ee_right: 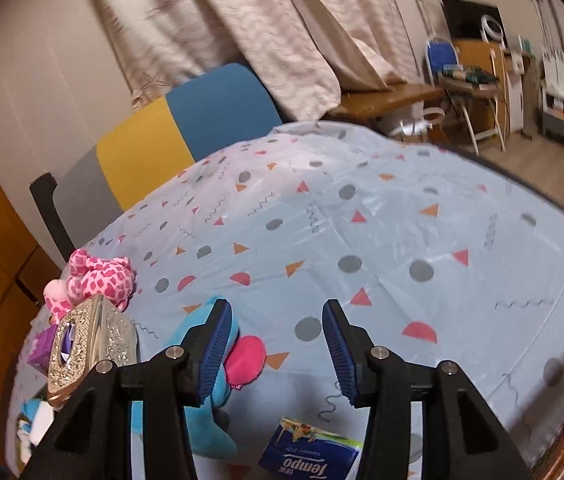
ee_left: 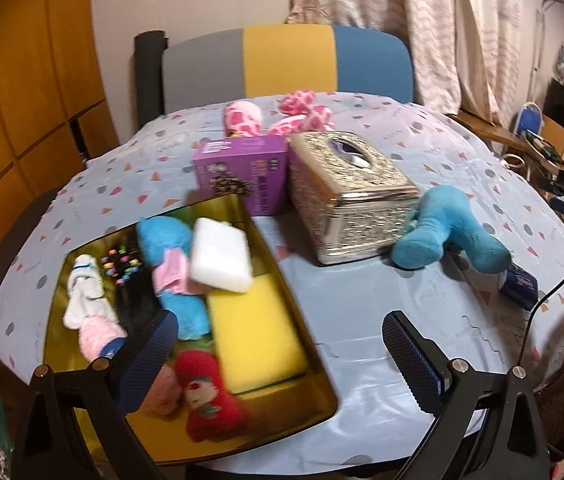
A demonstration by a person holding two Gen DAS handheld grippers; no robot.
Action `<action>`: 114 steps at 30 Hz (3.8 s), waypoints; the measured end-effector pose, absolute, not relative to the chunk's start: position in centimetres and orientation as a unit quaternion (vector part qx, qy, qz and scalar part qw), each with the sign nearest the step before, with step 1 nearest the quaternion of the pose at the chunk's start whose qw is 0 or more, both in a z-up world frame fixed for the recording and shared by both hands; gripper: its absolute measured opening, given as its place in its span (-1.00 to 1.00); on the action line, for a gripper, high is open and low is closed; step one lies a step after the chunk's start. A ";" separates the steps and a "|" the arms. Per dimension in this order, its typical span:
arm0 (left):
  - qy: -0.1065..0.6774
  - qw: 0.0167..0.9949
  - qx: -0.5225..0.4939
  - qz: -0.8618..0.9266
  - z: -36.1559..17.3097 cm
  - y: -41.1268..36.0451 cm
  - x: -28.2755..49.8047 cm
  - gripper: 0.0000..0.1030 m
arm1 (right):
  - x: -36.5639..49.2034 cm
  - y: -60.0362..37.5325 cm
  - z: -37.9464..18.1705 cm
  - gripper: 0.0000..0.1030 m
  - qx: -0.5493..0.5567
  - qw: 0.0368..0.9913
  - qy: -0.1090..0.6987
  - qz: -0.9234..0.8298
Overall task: Organize soft objects
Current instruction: 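Move both tools toward the blue plush toy and Tempo tissue pack, then grasp the blue plush toy with the left tool while the right approaches the Tempo pack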
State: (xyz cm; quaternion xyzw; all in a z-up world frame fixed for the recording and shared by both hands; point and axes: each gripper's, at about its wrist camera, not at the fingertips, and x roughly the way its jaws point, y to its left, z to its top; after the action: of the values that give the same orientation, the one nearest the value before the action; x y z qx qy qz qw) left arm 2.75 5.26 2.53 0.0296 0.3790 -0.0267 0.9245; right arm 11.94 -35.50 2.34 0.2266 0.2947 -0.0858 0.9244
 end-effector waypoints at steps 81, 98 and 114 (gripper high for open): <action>0.455 0.844 0.155 -0.238 -4.2 -21.8 22.9 0.77 | 12.7 -38.6 -0.6 0.00 0.353 0.872 0.336 -0.053; 0.411 0.860 0.189 -0.234 -4.1 -20.5 18.8 0.48 | 12.9 -39.1 -1.1 0.00 0.358 0.865 0.345 -0.064; 0.424 0.863 0.130 -0.243 -4.3 -13.1 8.1 0.77 | 13.3 -38.8 -1.8 0.00 0.351 0.858 0.367 -0.071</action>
State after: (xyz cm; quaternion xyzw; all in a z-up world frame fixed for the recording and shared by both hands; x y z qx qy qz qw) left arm 8.06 -13.14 -4.31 0.1300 0.4239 -0.2433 0.8627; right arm 13.35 -38.84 -1.77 0.3513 0.3673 -0.0712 0.8583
